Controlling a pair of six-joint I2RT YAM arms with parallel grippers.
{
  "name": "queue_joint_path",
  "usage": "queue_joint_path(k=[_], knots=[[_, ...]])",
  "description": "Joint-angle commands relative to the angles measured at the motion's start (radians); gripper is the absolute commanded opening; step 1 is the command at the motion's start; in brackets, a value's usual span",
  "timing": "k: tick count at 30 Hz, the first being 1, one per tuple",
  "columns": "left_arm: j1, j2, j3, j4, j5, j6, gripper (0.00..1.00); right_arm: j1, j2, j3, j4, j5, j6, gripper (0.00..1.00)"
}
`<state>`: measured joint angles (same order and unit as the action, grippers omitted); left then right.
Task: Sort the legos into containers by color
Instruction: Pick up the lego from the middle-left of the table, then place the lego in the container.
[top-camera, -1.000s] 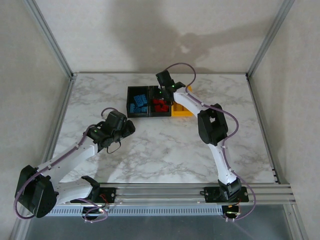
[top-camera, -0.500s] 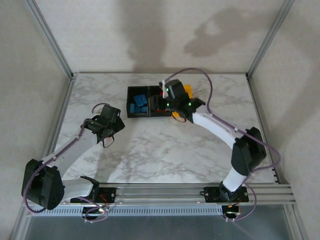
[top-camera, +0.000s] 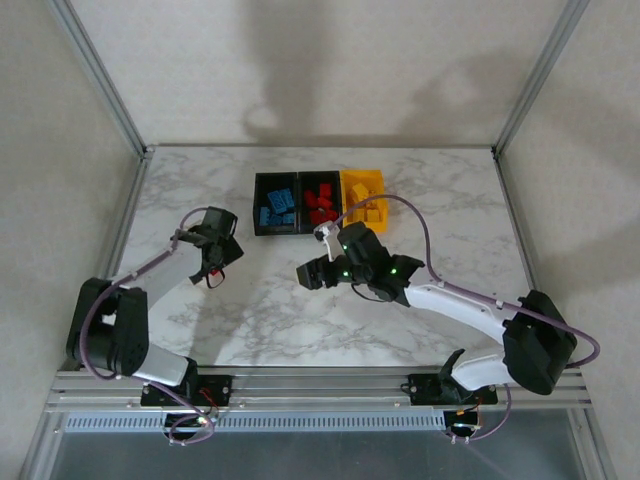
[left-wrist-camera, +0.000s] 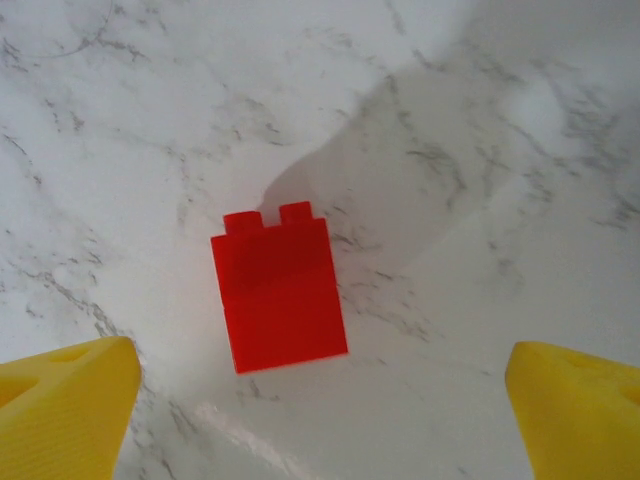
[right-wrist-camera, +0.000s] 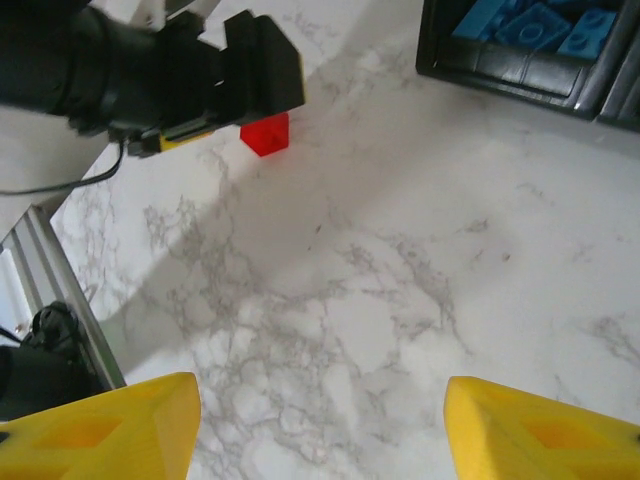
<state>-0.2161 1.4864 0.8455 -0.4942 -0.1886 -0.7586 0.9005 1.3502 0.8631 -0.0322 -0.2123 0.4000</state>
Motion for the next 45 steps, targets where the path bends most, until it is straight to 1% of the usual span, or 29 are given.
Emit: queue_joint_path(k=[1,5,7,12,14,15,16,17,18,19,23,27,31,38,40,42,45], knots=[[0.02,0.051,0.023,0.015,-0.051,0.009,0.9,0.013,-0.055,-0.03,0.055,-0.005,0.024,0.65],[0.027,0.096,0.024,0.025,-0.078,0.01,0.83,0.013,-0.081,-0.043,0.04,0.007,0.031,0.65],[0.033,0.112,0.023,0.04,-0.08,0.021,0.75,0.013,-0.088,-0.044,0.036,0.007,0.034,0.64],[0.045,0.148,0.028,0.055,-0.083,0.04,0.62,0.014,-0.092,-0.036,0.025,0.007,0.038,0.64],[0.049,0.158,0.03,0.056,-0.085,0.048,0.51,0.015,-0.095,-0.035,0.022,0.012,0.039,0.64],[0.05,0.159,0.03,0.056,-0.084,0.048,0.49,0.015,-0.096,-0.035,0.02,0.014,0.039,0.64],[0.051,0.158,0.03,0.057,-0.084,0.051,0.41,0.017,-0.097,-0.033,0.019,0.014,0.04,0.64],[0.052,0.155,0.03,0.055,-0.084,0.051,0.38,0.016,-0.097,-0.033,0.019,0.017,0.041,0.64],[0.053,0.152,0.031,0.052,-0.084,0.052,0.37,0.016,-0.096,-0.033,0.02,0.019,0.043,0.64],[0.051,0.147,0.03,0.05,-0.079,0.056,0.33,0.017,-0.096,-0.033,0.021,0.018,0.044,0.64],[0.05,0.105,0.03,0.027,-0.07,0.065,0.32,0.018,-0.094,-0.033,0.025,-0.001,0.043,0.63],[0.042,0.032,0.03,0.007,-0.036,0.071,0.32,0.018,-0.095,-0.037,0.017,-0.007,0.041,0.63],[0.012,-0.032,0.052,-0.02,0.006,0.071,0.33,0.017,-0.118,-0.048,0.001,0.032,0.047,0.64],[-0.1,-0.078,0.158,-0.065,0.029,0.052,0.33,0.009,-0.186,-0.069,-0.061,0.135,0.082,0.64],[-0.142,-0.063,0.212,-0.077,0.028,0.046,0.34,-0.002,-0.206,-0.072,-0.103,0.195,0.117,0.64],[-0.184,-0.038,0.261,-0.082,0.023,0.037,0.34,-0.022,-0.224,-0.077,-0.137,0.229,0.157,0.64],[-0.244,0.016,0.339,-0.088,0.018,0.025,0.34,-0.048,-0.262,-0.094,-0.169,0.252,0.201,0.64]])
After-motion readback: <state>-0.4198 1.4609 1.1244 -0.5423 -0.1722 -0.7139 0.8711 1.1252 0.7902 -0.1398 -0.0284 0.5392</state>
